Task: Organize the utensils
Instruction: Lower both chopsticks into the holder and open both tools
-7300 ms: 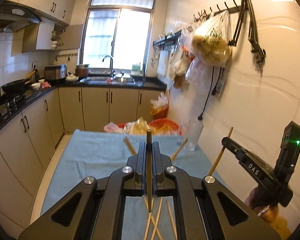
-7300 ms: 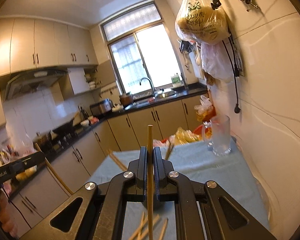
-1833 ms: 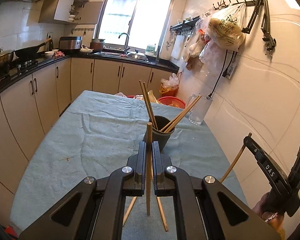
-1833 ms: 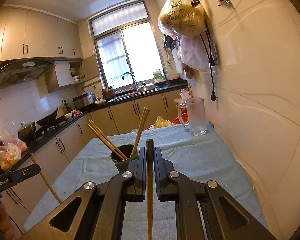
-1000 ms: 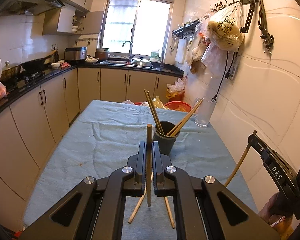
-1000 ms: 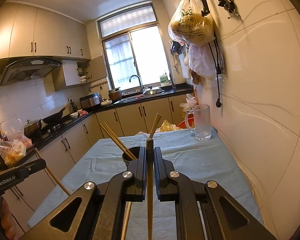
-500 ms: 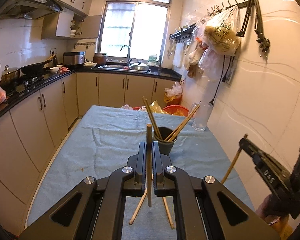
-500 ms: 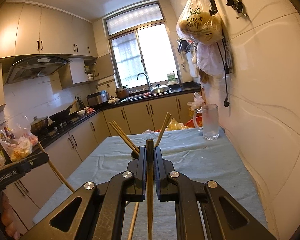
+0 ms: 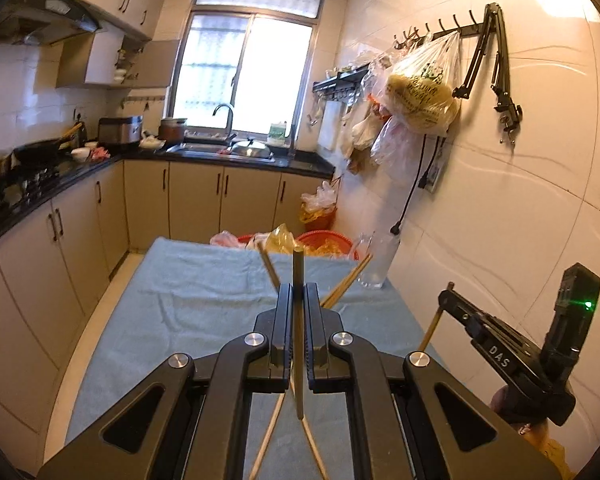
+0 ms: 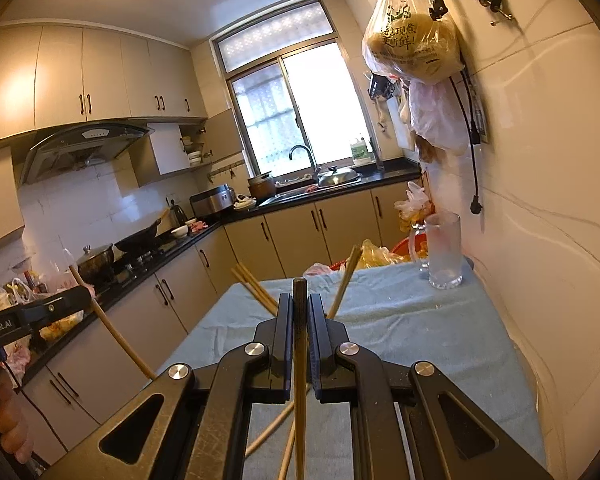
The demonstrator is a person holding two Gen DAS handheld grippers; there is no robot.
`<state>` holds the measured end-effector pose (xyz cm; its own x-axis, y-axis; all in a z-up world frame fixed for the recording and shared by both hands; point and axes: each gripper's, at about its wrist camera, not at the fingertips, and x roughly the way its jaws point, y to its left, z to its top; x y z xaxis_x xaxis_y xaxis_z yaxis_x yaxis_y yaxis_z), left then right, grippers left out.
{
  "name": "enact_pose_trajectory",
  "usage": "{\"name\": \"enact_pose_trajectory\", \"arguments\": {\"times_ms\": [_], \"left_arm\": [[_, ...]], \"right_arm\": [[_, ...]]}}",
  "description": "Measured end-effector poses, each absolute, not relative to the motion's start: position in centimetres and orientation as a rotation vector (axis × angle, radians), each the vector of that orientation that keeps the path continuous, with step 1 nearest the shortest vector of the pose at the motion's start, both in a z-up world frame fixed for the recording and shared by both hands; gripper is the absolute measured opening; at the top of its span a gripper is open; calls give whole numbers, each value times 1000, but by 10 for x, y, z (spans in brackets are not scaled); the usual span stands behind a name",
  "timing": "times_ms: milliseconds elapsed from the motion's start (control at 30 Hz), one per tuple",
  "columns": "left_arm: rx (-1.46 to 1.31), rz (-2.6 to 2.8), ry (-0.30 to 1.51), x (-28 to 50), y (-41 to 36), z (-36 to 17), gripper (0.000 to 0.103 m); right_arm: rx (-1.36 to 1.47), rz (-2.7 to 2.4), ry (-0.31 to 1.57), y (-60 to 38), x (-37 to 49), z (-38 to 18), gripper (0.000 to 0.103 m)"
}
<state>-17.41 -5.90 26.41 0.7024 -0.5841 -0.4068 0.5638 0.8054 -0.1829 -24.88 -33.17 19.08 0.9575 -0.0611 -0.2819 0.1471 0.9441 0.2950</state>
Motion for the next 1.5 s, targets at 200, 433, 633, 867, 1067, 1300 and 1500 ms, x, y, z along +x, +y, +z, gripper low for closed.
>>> {"name": "enact_pose_trajectory", "arguments": {"times_ms": [200,433,633,867,1067,1300,1500], "left_arm": [[2,-657,442,-142,-91,280,5],[-16,-683,401,-98,-126,298,5],[-29,-690,416,-59,-155,293,5],[-26,-683,478,-28,-175,267,5],[-1,-673,519,-16,-188,245,5],[21,-669,540,-19,-191,231,5],[6,-662,536,-25,-179,232,21]], "right_arm": [[336,-108,258,-351,-205,203,8],[334,-105,212,-365,-151,222,8],[318,-114,155,-371,-114,232,8],[321,-131,150,-381,-89,217,8],[316,-125,198,-380,-75,194,8],[327,-106,251,-379,-67,177,9],[340,-103,259,-381,-69,177,17]]}}
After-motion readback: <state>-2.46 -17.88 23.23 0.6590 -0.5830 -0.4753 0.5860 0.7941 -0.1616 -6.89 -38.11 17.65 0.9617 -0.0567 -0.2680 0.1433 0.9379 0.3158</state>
